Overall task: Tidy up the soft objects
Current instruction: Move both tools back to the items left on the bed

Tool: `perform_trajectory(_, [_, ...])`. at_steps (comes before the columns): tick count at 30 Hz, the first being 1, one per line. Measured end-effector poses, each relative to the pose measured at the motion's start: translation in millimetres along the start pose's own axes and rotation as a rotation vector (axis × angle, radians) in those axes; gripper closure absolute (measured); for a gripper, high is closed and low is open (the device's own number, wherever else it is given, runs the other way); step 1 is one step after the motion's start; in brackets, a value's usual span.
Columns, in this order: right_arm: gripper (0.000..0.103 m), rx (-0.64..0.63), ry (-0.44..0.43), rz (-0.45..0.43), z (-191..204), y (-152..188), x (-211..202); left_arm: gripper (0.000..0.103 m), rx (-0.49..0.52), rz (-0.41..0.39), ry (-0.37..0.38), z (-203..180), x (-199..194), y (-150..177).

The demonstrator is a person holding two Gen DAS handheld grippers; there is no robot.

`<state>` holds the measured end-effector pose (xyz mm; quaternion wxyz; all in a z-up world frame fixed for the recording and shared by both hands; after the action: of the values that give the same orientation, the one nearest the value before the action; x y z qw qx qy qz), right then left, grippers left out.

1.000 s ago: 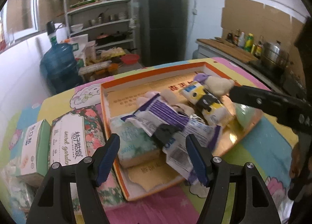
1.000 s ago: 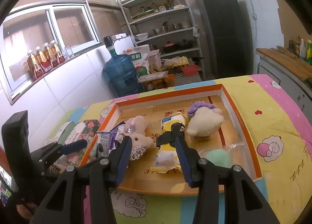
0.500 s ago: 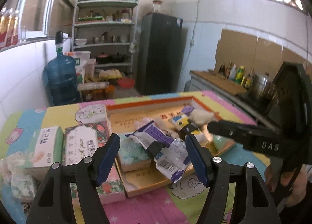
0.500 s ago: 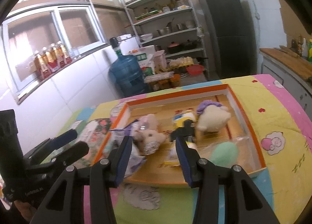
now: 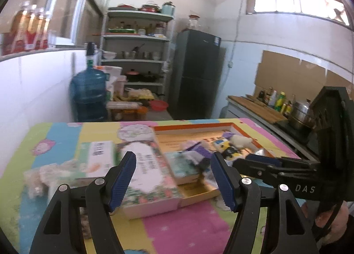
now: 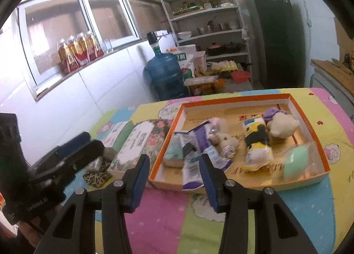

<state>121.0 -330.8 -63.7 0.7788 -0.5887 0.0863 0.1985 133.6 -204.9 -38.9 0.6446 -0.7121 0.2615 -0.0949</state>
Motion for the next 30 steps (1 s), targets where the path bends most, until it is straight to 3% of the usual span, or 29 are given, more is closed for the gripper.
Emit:
perform_trajectory(4, [0.056, -0.003, 0.030, 0.032, 17, 7, 4, 0.031, -0.039, -0.017, -0.021, 26, -16, -3])
perform_trajectory(9, [0.056, 0.077, 0.097, 0.131, 32, 20, 13, 0.031, -0.087, -0.036, -0.048, 63, -37, -5])
perform_trajectory(12, [0.056, 0.155, 0.015, 0.098, 45, 20, 12, 0.031, -0.103, -0.046, -0.068, 80, -44, -5])
perform_trajectory(14, [0.055, 0.174, 0.010, 0.049, 49, 16, 11, 0.031, -0.108, -0.050, -0.083, 92, -50, -4])
perform_trajectory(20, [0.032, 0.115, 0.045, 0.028, 72, 21, 19, 0.031, -0.110, -0.051, -0.125, 125, -65, 0])
perform_trajectory(25, [0.014, 0.015, 0.021, 0.051, 108, 38, 29, 0.031, -0.135, -0.060, -0.149, 150, -75, 3])
perform_trajectory(30, [0.013, -0.117, -0.034, 0.062, 153, 56, 40, 0.031, -0.139, -0.057, -0.181, 177, -83, 8])
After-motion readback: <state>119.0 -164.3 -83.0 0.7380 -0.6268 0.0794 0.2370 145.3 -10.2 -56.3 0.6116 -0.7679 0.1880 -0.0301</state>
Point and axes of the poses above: each gripper's, at about its wrist camera, not at the fingertips, and x roughly the way its jaws point, z to its left, y to its underside, the point moved 9 cm from there along x, roughly the way its jaws point, and after that the axes turned 14 degrees about -z, right-handed, at the moved point
